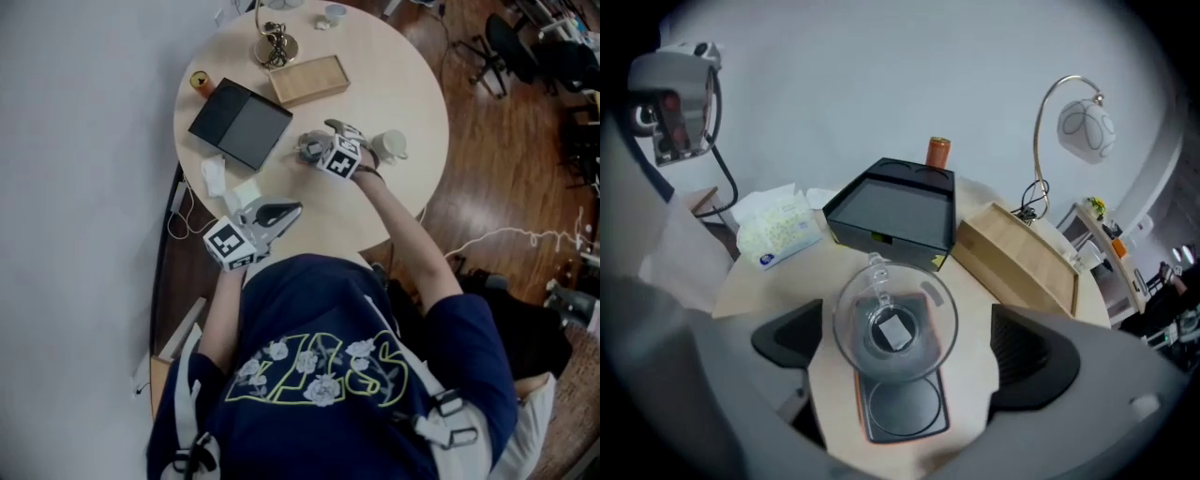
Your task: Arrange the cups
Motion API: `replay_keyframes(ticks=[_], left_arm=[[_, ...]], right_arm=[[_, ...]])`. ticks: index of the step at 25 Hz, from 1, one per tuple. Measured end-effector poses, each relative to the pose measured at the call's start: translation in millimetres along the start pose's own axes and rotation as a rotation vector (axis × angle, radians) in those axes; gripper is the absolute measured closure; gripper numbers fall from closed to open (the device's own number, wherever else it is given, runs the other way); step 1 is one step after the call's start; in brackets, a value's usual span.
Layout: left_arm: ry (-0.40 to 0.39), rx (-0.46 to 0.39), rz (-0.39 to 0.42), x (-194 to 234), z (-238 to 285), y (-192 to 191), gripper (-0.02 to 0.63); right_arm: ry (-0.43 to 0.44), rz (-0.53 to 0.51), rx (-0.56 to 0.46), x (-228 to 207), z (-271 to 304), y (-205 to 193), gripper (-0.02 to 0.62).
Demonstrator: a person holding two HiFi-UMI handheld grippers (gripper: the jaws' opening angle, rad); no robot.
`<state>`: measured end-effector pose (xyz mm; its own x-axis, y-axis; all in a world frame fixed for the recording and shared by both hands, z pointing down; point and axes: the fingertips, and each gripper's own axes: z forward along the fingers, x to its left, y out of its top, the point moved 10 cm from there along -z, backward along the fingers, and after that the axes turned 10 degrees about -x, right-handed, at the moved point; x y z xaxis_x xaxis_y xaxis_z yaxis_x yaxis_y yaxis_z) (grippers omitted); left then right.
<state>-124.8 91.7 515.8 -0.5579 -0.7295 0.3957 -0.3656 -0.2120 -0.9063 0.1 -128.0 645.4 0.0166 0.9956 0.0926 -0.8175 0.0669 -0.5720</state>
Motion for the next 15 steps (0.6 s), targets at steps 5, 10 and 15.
replay_keyframes(ticks=[5, 10, 15], left_arm=[[0.014, 0.036, 0.038, -1, 8, 4, 0.604], [0.051, 0.043, 0.078, 10, 22, 6, 0.603], [0.027, 0.063, 0.062, 11, 38, -2, 0.603]], right_arm=[[-0.029, 0.231, -0.519, 34, -107, -23, 0.061], [-0.032, 0.484, -0.930, 95, -166, -66, 0.173], [-0.037, 0.586, -1.040, 125, -167, -95, 0.594]])
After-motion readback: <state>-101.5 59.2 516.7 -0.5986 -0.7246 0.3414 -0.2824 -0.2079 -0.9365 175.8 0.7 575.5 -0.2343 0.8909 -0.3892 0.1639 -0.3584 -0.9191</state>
